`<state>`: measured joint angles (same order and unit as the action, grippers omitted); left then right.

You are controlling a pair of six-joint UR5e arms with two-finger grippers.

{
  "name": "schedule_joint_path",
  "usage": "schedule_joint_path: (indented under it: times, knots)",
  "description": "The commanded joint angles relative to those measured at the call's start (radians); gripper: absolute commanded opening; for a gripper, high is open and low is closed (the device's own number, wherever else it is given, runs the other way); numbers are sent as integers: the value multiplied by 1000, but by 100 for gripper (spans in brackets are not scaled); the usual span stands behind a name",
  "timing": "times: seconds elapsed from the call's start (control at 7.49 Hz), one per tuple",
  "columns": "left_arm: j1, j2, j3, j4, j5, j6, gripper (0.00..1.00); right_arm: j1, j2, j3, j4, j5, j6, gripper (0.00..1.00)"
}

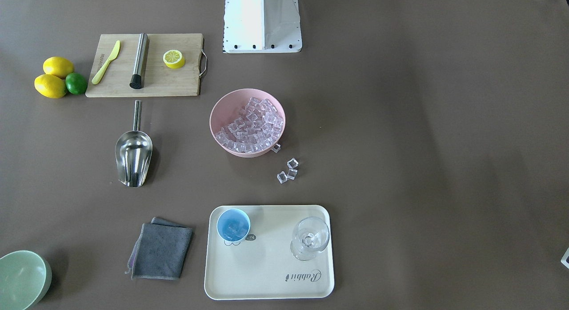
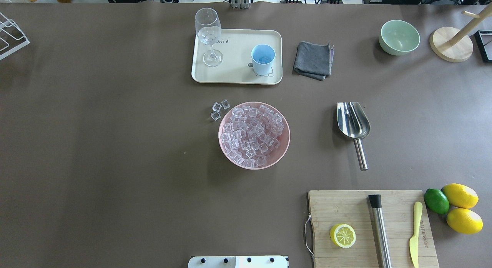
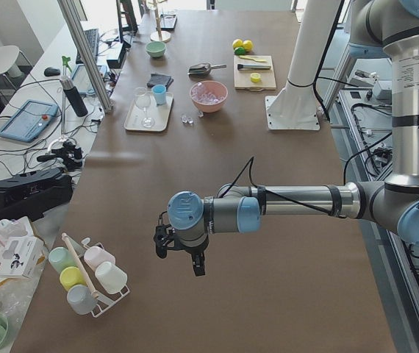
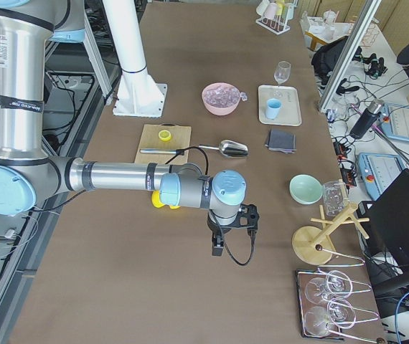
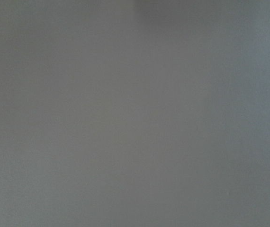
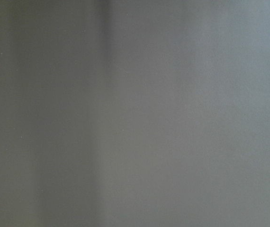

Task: Put ice in cup with scoop

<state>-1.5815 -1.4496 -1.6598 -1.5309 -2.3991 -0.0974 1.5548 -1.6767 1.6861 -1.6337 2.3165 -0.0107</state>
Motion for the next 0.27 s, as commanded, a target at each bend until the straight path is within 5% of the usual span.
schedule_joint_path:
  times: [0.0,0.13]
  knots:
    - [0,0,0,0,0,-1,98,1,0,0,0,0,0,99]
    - [0,0,2,0,0,1,98,-1,0,1,0,0,0,99]
